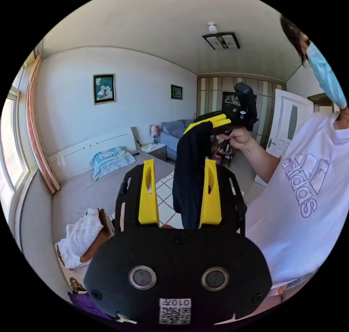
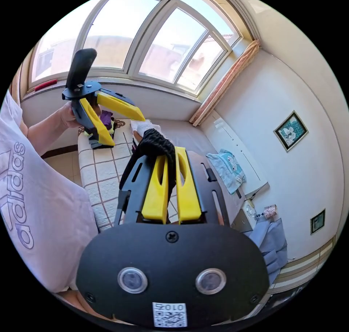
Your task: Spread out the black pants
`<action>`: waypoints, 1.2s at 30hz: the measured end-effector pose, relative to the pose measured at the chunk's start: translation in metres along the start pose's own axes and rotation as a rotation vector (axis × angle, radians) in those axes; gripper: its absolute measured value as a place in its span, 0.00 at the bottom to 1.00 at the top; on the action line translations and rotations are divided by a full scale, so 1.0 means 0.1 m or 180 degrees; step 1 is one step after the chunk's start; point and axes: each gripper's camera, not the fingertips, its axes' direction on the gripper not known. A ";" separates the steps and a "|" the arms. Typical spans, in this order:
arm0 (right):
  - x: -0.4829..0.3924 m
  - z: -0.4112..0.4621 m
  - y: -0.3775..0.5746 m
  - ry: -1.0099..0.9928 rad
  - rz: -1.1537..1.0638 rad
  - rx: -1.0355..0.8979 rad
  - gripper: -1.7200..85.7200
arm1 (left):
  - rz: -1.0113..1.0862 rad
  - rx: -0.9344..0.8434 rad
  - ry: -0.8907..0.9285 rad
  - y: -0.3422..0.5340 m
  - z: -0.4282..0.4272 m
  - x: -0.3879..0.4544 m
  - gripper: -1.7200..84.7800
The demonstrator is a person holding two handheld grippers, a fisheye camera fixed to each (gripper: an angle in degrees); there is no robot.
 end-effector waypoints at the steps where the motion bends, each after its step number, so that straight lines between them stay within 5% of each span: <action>1: -0.05 -0.02 -0.09 -0.0052 -0.0055 0.0020 0.05 | 0.0077 -0.0054 -0.0014 -0.04 0.10 0.07 0.20; 7: -0.18 -0.22 -0.43 -0.0249 -0.0241 0.0040 0.05 | 0.0437 -0.0593 -0.0365 -0.32 0.88 0.51 0.14; 15: 0.17 -0.40 -0.04 -0.0818 0.0165 0.0620 0.11 | 0.0512 -0.0998 -0.0032 -0.28 1.28 0.40 0.02; 19: 0.32 -0.22 0.62 -0.0742 0.0732 0.0708 0.27 | 0.0264 -0.0808 0.0104 -0.28 1.20 0.29 0.02; 26: -0.05 0.69 1.42 -0.1540 0.1530 0.0239 0.32 | 0.0220 -0.0343 0.0216 -0.51 0.91 0.36 0.02; 31: -0.02 0.87 1.41 -0.1601 0.2000 0.0780 0.31 | 0.0292 -0.0136 0.0434 -0.61 0.79 0.42 0.02; 36: 0.02 0.56 1.17 -0.1754 0.1735 0.1329 0.07 | 0.0109 -0.0089 0.0431 -0.54 0.74 0.30 0.02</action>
